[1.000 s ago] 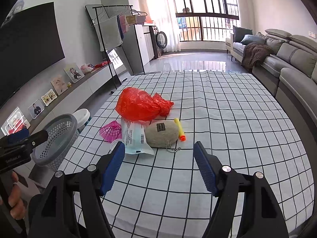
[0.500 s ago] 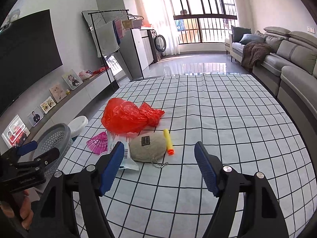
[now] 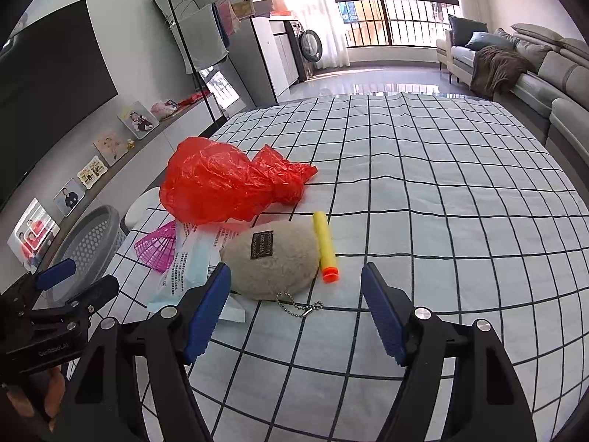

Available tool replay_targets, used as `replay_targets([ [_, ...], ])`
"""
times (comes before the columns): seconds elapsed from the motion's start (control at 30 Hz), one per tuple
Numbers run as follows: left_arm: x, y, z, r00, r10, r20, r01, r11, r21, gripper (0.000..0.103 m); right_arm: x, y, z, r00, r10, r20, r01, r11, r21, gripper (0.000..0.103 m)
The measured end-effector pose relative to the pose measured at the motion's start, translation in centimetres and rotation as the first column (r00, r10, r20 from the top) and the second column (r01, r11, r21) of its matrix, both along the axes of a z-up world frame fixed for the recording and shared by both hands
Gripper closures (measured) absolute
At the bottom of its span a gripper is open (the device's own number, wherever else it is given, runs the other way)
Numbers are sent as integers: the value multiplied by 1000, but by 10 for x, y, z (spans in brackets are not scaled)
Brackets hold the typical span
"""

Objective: Collect trash
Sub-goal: 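Grasp the fuzzy beige ball with the right tool, then grasp the white bottle cap with the left tool while the right tool holds the ball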

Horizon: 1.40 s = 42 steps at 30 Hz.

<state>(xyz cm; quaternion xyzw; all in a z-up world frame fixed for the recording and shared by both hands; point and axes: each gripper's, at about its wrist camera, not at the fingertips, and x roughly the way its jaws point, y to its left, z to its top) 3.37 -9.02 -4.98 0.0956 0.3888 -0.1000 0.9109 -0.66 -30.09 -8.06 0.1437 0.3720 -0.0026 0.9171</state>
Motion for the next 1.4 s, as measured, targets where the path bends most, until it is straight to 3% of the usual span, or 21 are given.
replay_targets([
  [0.67,12,11,-17,999,36,-36,-36,999,8,7,43,25,-18,990,83,-116,-90,994,-57,33],
  [0.73,12,11,-19,999,36,-41,-35,999,4,7,44,28,-18,989,84,-121,-93,993,-71,38],
  [1.0,9,8,-23,998,24,-57,-25,1000,-7,7,39,22,-13,993,92,-79,-95,995,-34,48],
  [1.4,7,-8,-31,996,-4,-92,2,1000,-25,7,5,-16,10,999,11,30,-14,997,74,48],
])
